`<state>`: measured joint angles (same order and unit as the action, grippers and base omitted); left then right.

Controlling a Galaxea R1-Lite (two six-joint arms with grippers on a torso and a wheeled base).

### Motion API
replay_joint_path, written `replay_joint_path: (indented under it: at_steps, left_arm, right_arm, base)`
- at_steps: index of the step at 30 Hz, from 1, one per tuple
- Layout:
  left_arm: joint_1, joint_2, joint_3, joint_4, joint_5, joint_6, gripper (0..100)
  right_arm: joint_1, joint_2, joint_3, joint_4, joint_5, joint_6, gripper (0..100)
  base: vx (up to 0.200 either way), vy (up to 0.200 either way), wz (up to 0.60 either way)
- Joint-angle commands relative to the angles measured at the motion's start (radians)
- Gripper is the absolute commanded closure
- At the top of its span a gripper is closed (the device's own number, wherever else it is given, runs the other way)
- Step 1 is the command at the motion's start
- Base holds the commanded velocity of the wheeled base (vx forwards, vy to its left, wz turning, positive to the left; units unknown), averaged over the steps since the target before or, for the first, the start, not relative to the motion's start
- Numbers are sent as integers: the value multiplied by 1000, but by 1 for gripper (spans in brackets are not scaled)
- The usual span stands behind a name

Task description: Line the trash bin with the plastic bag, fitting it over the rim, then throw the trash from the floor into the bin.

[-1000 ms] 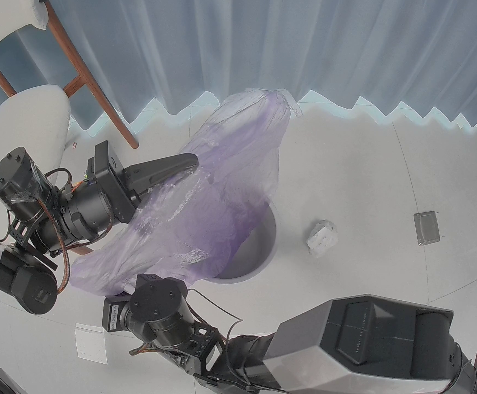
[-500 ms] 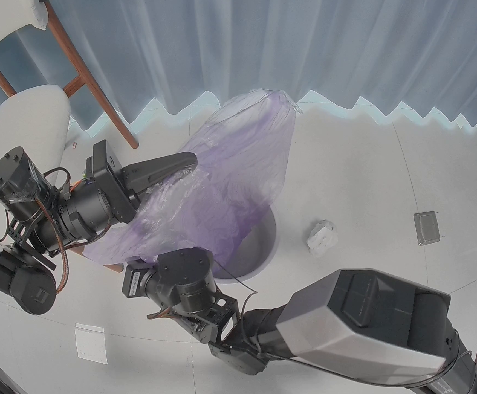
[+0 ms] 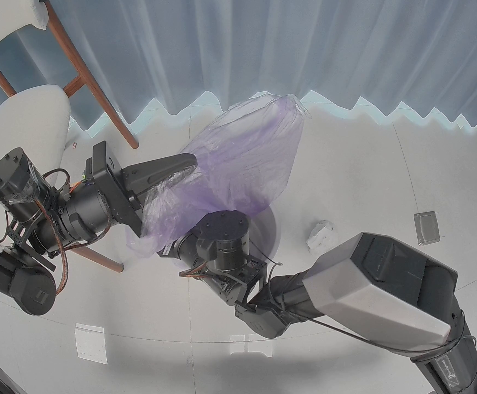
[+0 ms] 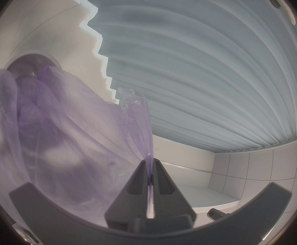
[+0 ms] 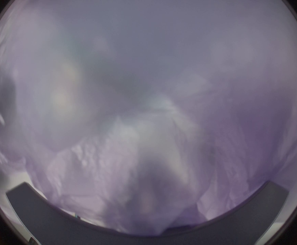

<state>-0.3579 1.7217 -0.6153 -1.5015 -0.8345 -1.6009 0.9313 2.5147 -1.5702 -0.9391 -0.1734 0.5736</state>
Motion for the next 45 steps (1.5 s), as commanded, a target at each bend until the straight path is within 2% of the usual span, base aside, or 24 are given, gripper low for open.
replay_joint_path:
  at_steps: [1, 15, 27, 30, 38, 45]
  left_arm:
    - [-1, 2, 0, 0, 0, -1, 100]
    - [0, 10, -1, 0, -2, -1, 100]
    - [-1, 30, 12, 1, -8, -1, 100]
    - [-1, 52, 3, 0, -8, -1, 100]
    - [-1, 125, -58, -5, -8, -1, 100]
    - [-13, 153, -67, -11, -8, -1, 100]
  right_arm:
    - [-35, -8, -19, 6, 2, 0, 100]
    - [-108, 39, -117, 43, 17, -1, 100]
    - [-77, 69, -97, 42, 14, -17, 100]
    - [-63, 49, -59, 45, 15, -18, 100]
    - [21, -149, 315, 66, 17, -11, 100]
    - [43, -293, 524, 59, 18, -1, 100]
  base:
    - [0, 0, 0]
    - [0, 0, 0]
    - [0, 0, 0]
    - [0, 0, 0]
    - [0, 0, 0]
    - [0, 0, 0]
